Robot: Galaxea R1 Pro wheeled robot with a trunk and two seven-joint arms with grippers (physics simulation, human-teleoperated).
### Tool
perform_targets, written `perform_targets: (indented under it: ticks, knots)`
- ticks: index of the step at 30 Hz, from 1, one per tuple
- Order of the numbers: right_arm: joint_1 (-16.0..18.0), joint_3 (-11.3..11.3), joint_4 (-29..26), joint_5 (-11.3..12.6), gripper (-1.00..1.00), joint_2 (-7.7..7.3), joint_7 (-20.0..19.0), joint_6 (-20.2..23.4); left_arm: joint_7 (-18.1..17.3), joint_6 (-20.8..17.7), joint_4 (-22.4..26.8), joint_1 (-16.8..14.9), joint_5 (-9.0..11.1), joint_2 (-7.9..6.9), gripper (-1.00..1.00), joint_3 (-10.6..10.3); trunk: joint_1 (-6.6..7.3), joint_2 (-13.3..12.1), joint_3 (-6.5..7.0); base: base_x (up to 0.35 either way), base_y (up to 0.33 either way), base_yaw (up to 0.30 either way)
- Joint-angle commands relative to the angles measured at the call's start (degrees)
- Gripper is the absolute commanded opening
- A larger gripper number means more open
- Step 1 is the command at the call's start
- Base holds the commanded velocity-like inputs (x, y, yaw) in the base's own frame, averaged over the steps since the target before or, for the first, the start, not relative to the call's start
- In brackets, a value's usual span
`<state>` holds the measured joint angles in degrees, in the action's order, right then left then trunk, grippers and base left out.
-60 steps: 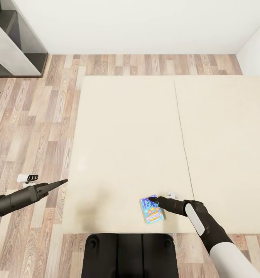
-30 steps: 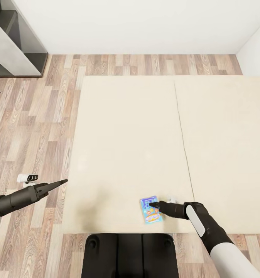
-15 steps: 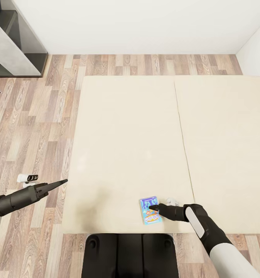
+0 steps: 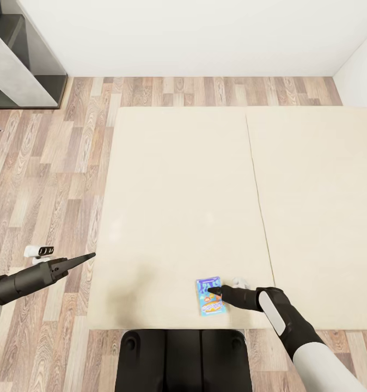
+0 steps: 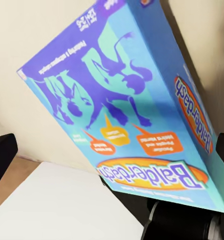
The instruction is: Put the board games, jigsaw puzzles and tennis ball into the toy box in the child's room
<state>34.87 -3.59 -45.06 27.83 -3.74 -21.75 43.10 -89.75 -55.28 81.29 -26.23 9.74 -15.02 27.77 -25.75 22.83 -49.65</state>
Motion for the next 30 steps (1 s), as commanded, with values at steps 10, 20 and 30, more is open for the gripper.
perform_targets:
  ticks: [10, 20, 30]
  knots:
    - [0.0, -0.9, -0.1, -0.1, 1.0, 0.0, -0.1, -0.3, -0.3, -0.5, 0.0, 0.0, -0.1, -0.01, 1.0, -0.1, -0.03, 0.1, -0.06, 0.0, 0.0, 0.0]
    - [0.0, -1.2, 0.0, 0.0, 1.0, 0.04, -0.2, -4.2, -0.3, -0.5, 0.0, 0.0, -0.1, -0.01, 1.0, 0.0, -0.03, 0.1, -0.06, 0.0, 0.0, 0.0]
    - [0.0, -4.2, 0.1, 0.0, 1.0, 0.01, -0.2, -4.7, -0.3, -0.5, 0.0, 0.0, -0.1, -0.01, 1.0, 0.0, -0.03, 0.1, -0.06, 0.0, 0.0, 0.0]
